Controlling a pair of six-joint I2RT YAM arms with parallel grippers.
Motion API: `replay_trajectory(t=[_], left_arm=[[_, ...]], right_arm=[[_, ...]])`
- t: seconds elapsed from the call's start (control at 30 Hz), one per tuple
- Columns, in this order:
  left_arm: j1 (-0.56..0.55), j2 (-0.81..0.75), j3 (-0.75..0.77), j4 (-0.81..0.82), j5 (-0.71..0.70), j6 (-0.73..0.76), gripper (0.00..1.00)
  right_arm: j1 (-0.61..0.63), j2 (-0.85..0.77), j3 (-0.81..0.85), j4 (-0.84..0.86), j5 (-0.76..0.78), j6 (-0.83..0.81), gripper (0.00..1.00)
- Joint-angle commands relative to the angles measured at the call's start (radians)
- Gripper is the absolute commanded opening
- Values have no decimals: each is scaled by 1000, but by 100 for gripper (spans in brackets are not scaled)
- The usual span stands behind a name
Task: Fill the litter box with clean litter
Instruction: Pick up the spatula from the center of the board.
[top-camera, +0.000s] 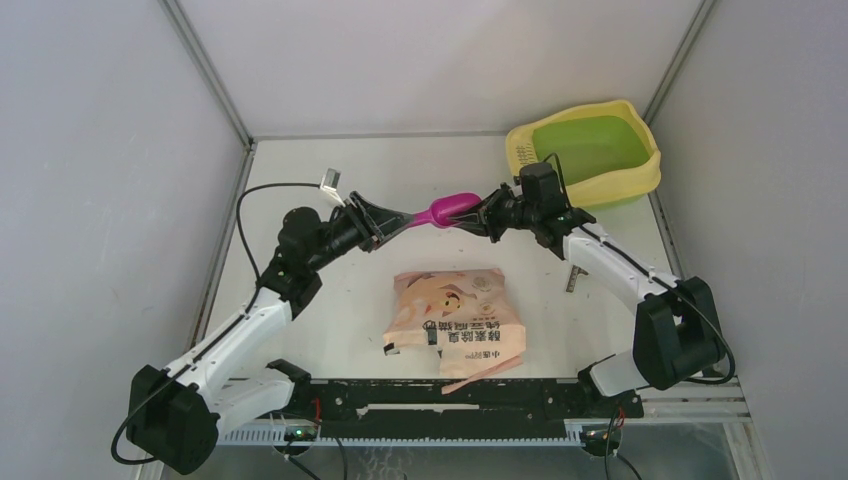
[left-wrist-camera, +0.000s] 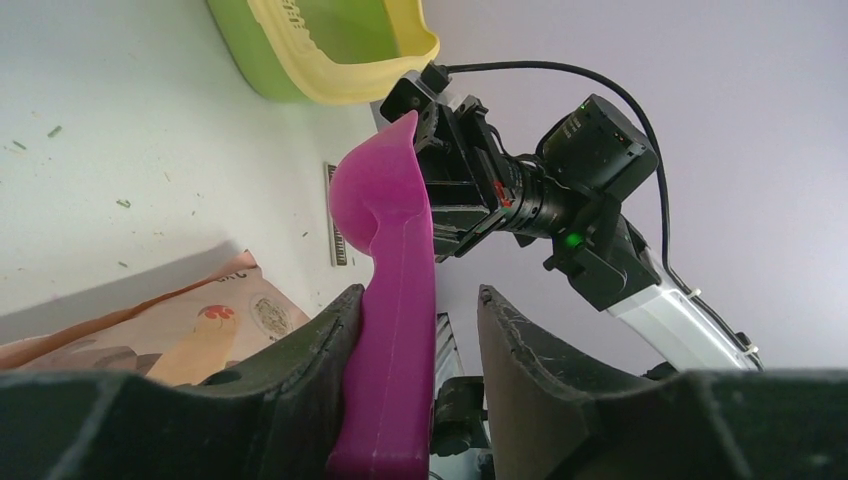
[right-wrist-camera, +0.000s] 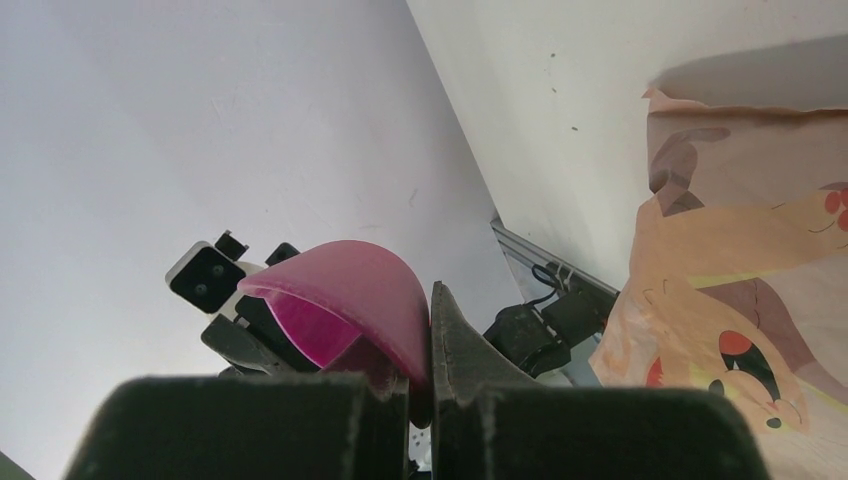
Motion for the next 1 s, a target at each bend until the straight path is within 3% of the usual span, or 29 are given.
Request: replay_trajectory(t=[0.0, 0.23, 0.37, 0.47, 0.6, 0.73, 0.87, 0.97], left_arm=[[9, -22, 8, 27, -1, 1, 47], [9, -17, 5, 33, 16, -1, 24], [11, -15, 1, 28, 15, -8, 1], [17, -23, 3, 17, 14, -16, 0], [39, -46, 13, -11, 25, -35, 0], [81, -88, 30, -64, 41, -58, 0], [151, -157, 62, -170, 67, -48, 0], [217, -218, 84, -285, 83, -33, 0]], right_arm=[[-7, -38, 41, 6, 7, -20, 0], [-6, -34, 40, 11, 10, -15, 0], [-5, -32, 41, 29, -2, -13, 0], [-10, -31, 41, 48, -36, -27, 0], [-37, -72, 41, 10, -49, -109, 39], [-93, -152, 41, -120, -46, -285, 62], [-132, -264, 42, -265, -4, -519, 66], [-81, -331, 92, -443, 105, -733, 68]])
